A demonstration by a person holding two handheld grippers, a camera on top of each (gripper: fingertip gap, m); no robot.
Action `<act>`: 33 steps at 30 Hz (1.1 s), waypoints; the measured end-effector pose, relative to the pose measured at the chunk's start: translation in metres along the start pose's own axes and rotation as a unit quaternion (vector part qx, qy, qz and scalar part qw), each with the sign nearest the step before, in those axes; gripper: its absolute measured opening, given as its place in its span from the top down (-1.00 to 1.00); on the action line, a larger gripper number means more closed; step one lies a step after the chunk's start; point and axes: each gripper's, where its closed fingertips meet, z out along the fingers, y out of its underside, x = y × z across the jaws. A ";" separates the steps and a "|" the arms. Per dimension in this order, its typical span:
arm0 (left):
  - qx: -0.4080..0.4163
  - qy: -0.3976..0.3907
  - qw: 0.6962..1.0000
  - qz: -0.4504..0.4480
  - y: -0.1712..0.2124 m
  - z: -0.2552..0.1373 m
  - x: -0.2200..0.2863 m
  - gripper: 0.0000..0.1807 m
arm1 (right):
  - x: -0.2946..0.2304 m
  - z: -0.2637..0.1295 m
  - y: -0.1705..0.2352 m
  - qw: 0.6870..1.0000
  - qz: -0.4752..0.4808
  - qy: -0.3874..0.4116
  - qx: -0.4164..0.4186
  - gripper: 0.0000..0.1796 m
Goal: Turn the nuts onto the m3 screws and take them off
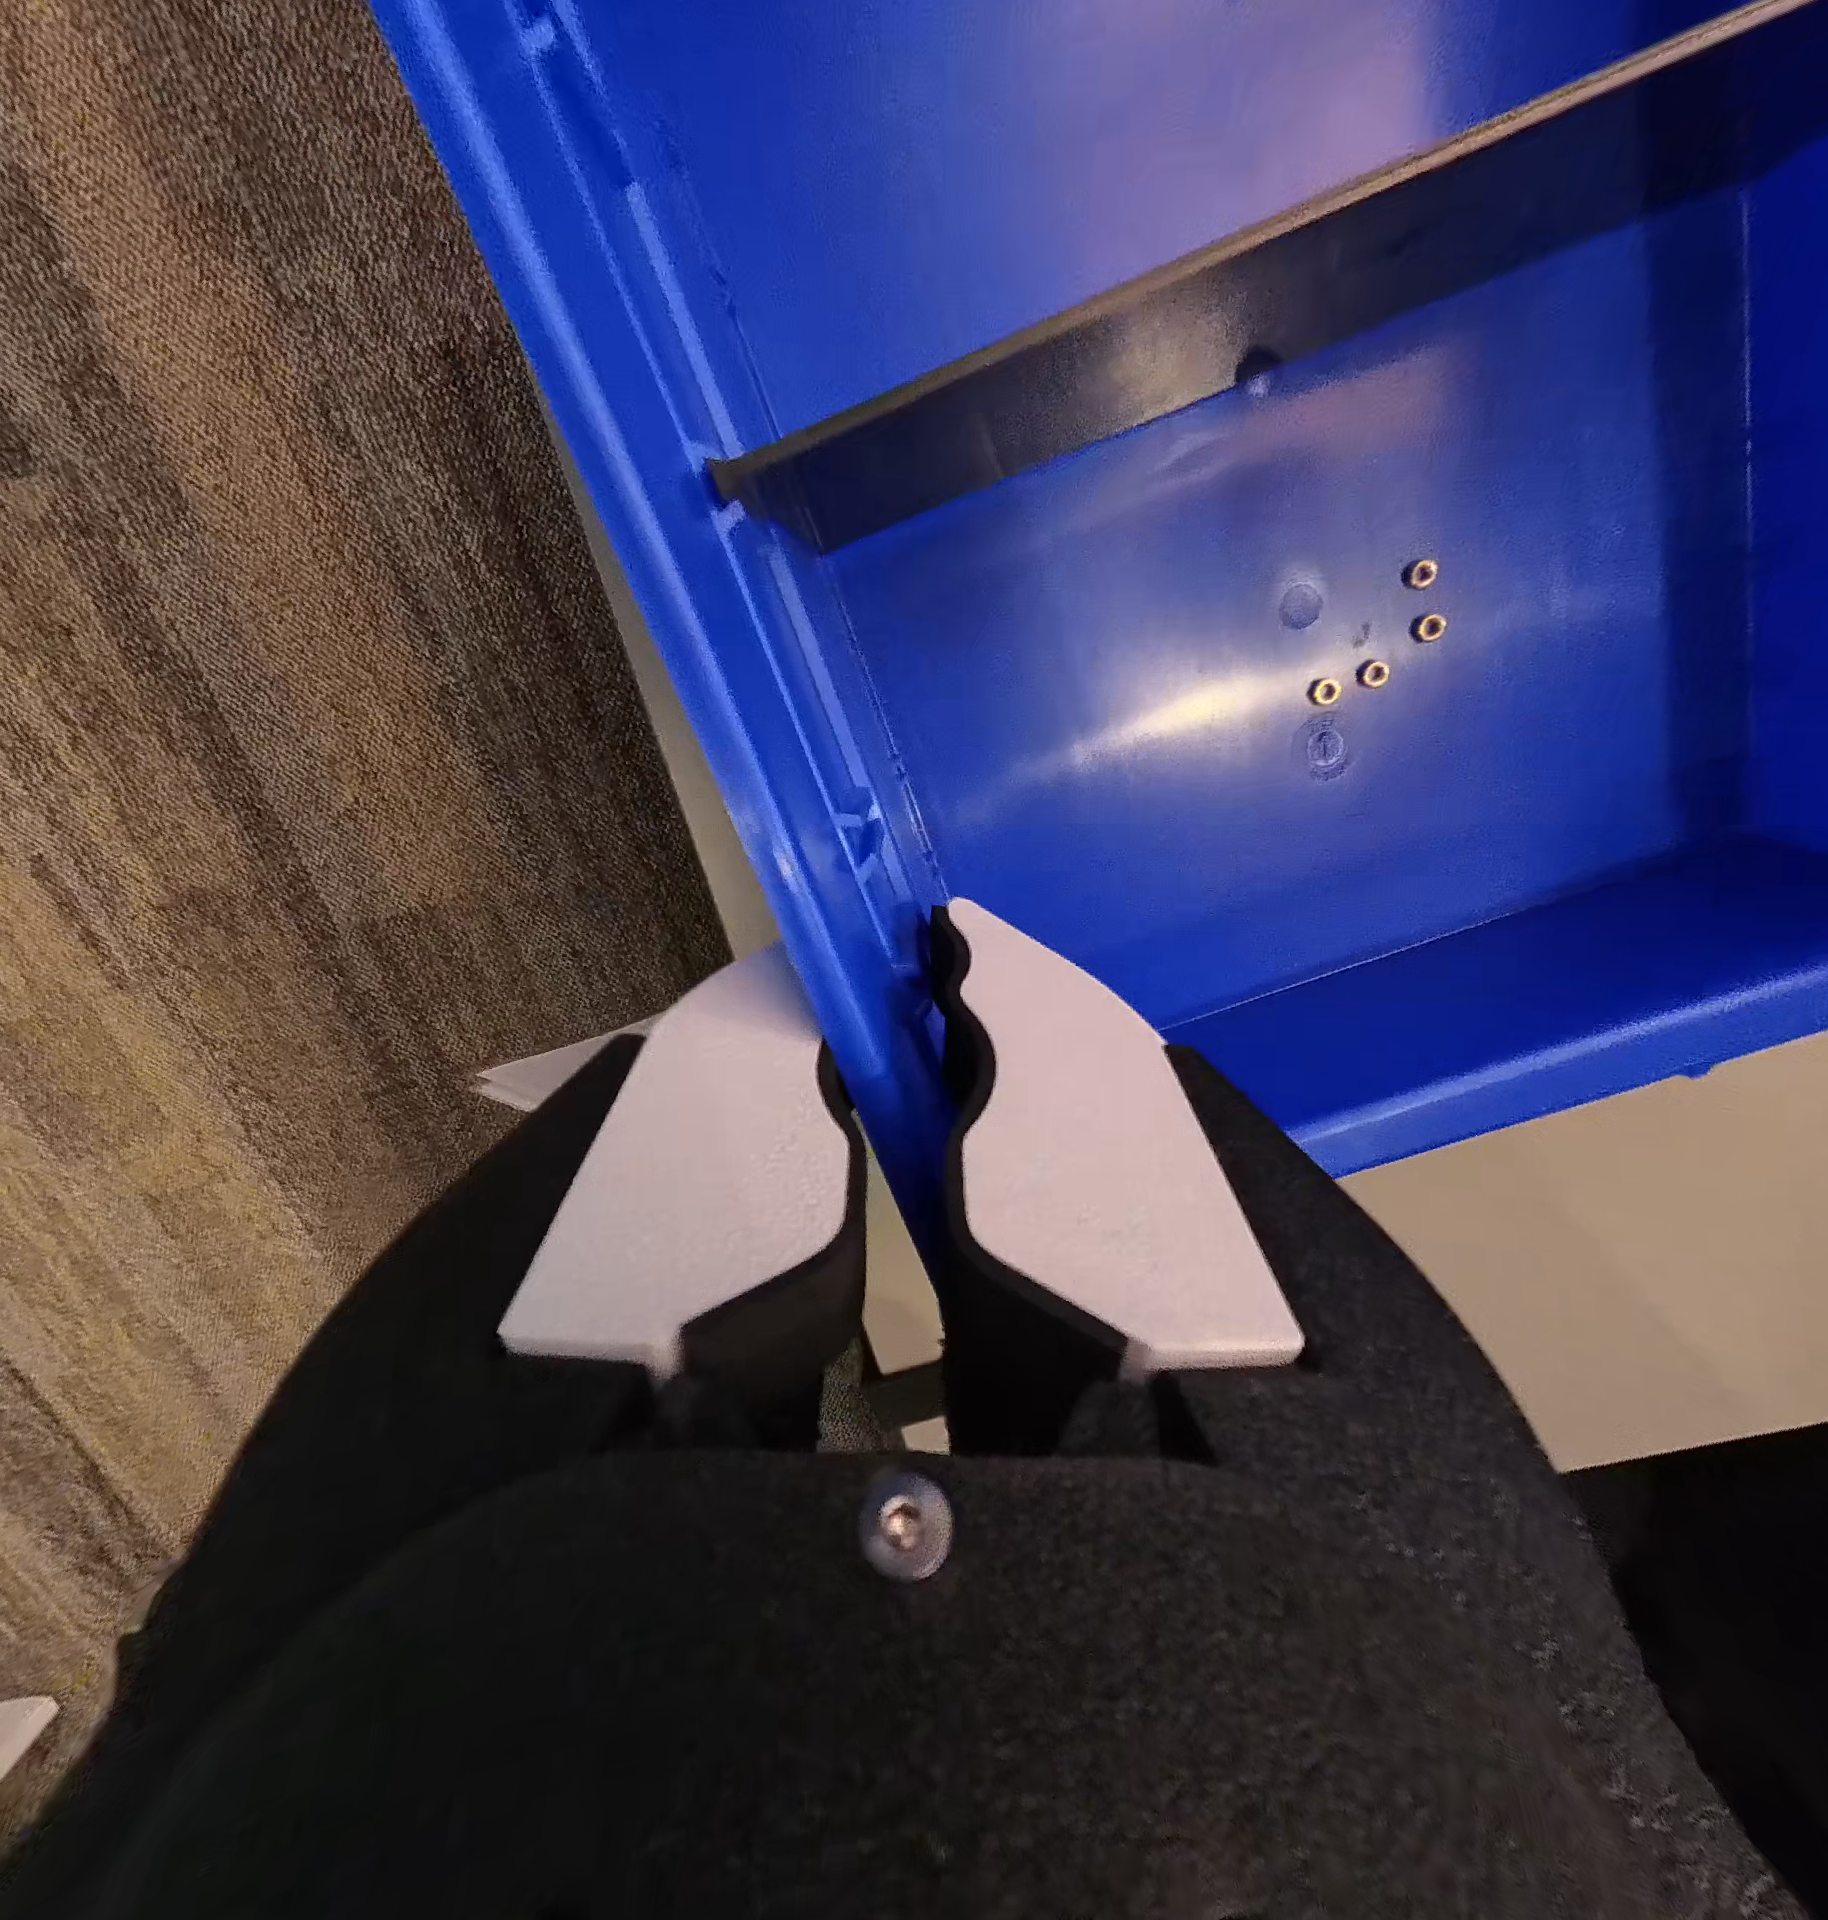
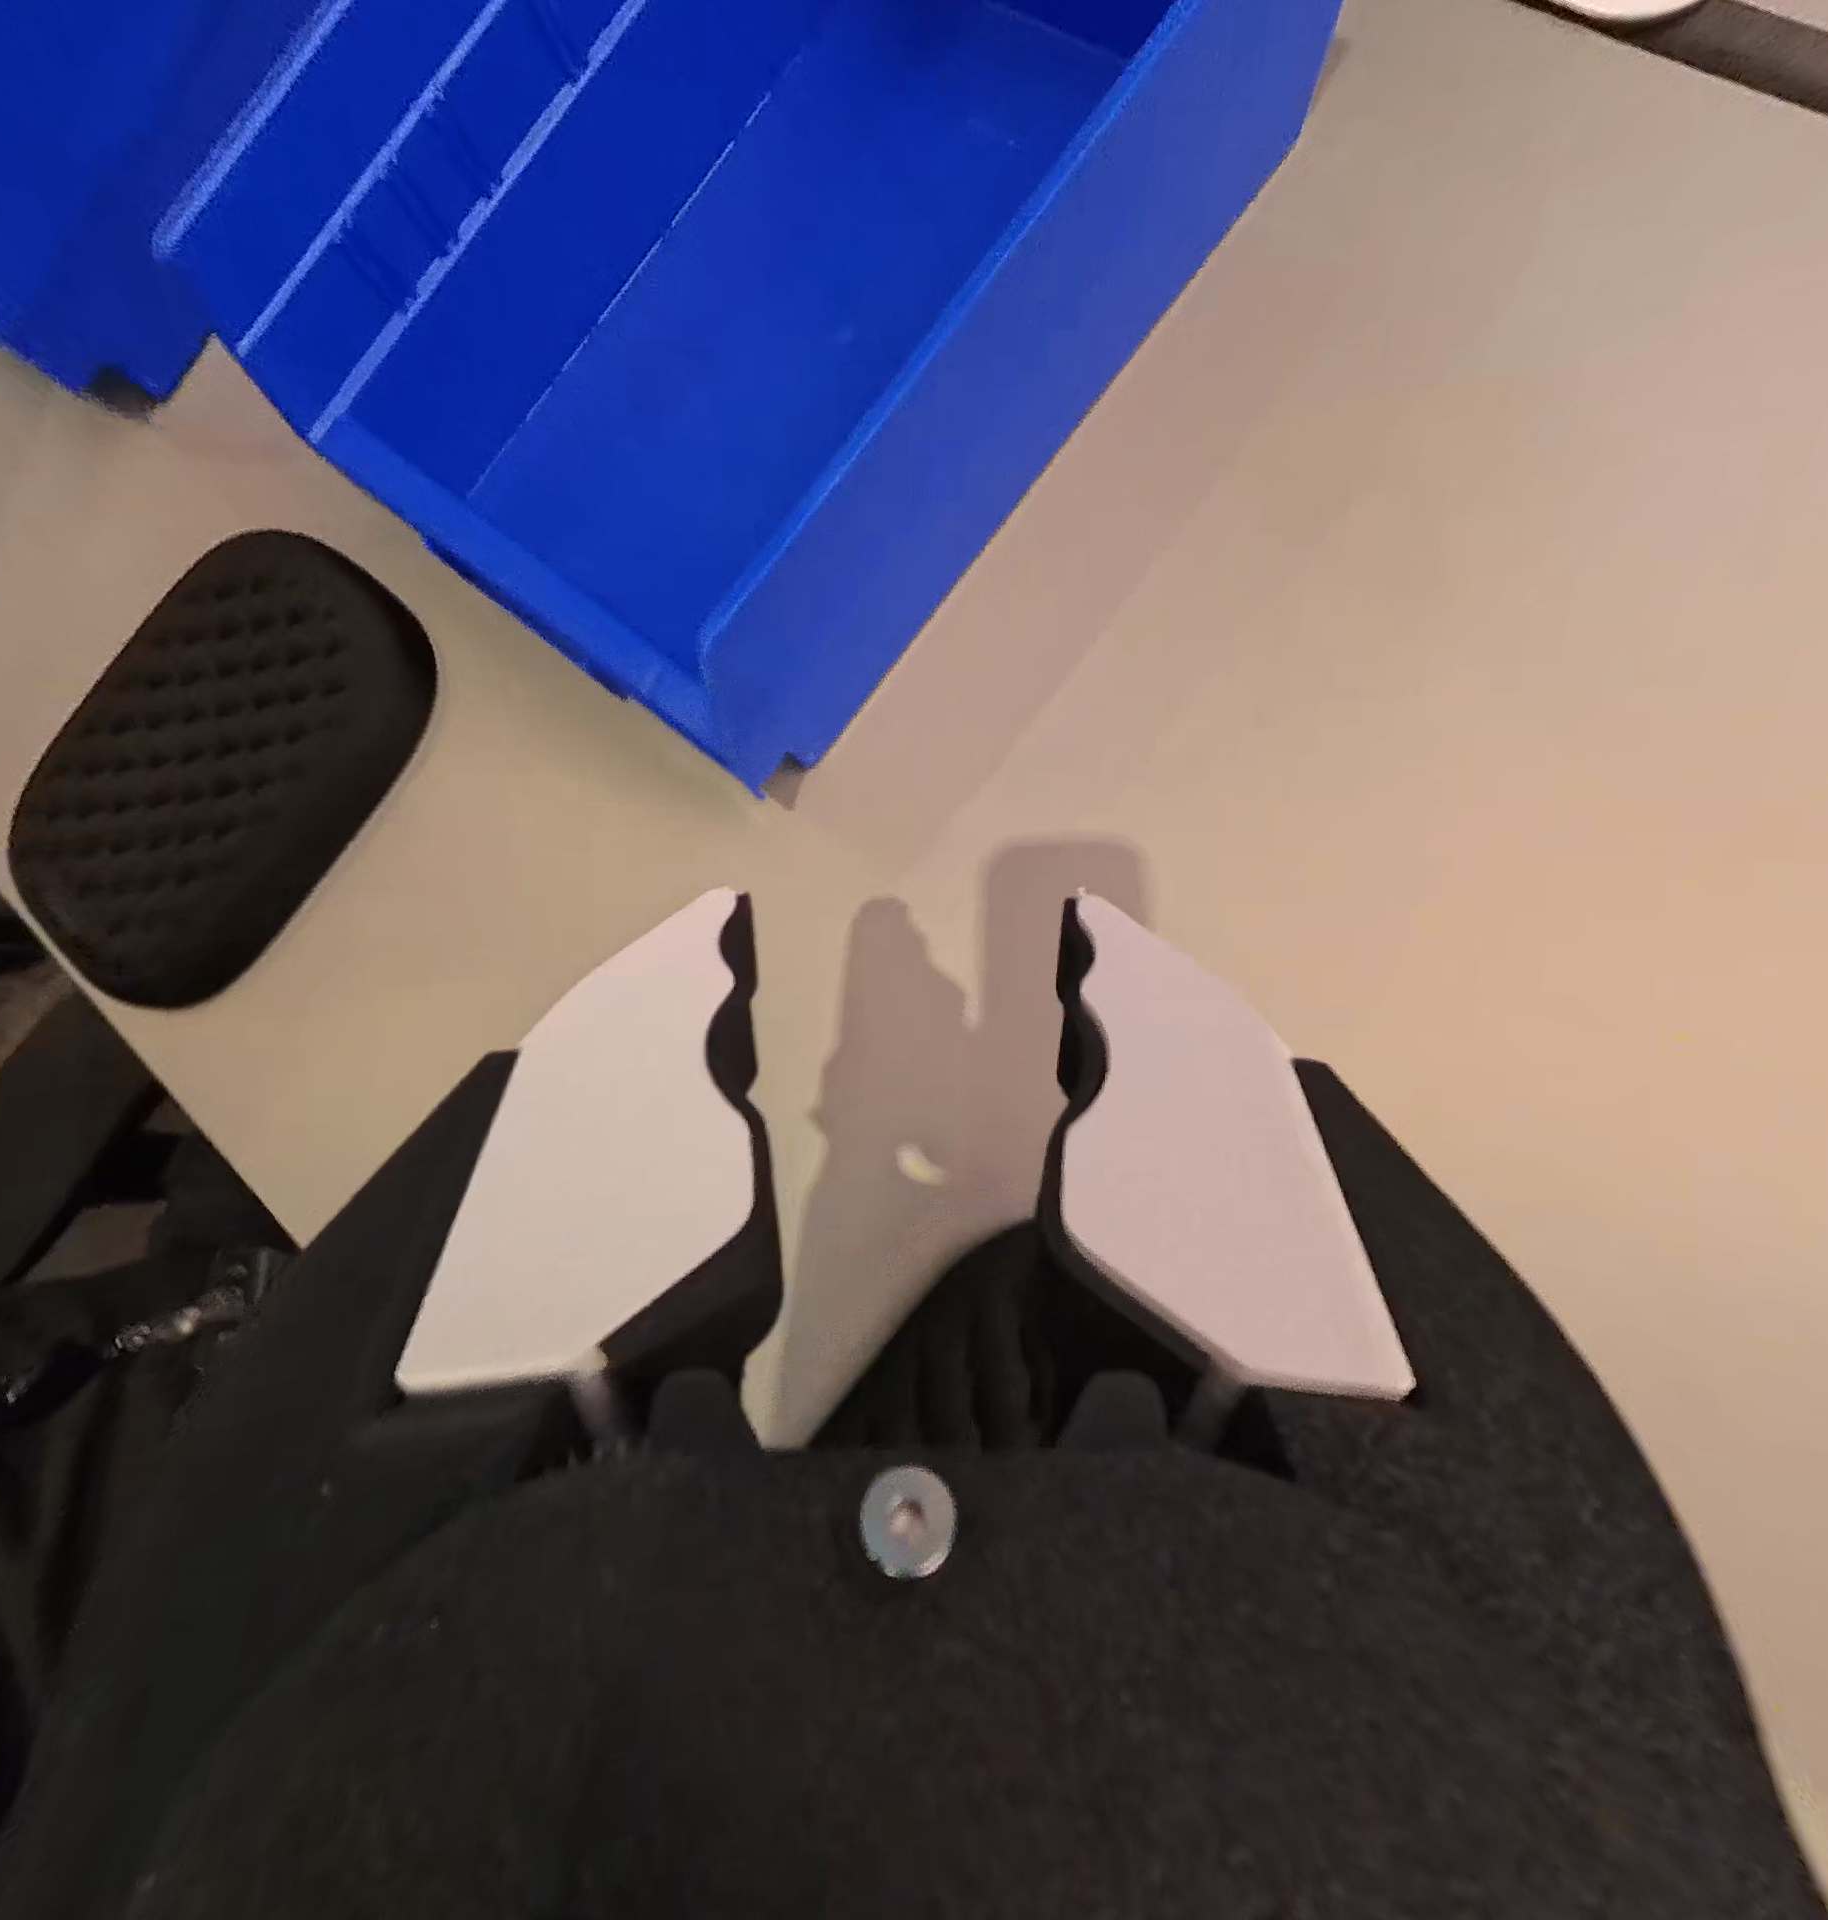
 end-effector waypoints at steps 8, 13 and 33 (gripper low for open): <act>0.005 -0.001 1.000 0.026 -0.009 0.003 0.002 0.90 | -0.013 0.042 -0.056 0.999 0.046 -0.008 0.028 0.35; 0.013 -0.003 1.000 -0.003 -0.013 0.005 0.004 0.91 | -0.005 0.077 -0.080 0.996 0.084 0.017 0.002 0.32; 0.155 -0.010 0.987 -0.042 -0.017 -0.046 -0.009 0.50 | 0.039 0.138 -0.045 0.962 0.167 0.117 -0.181 0.94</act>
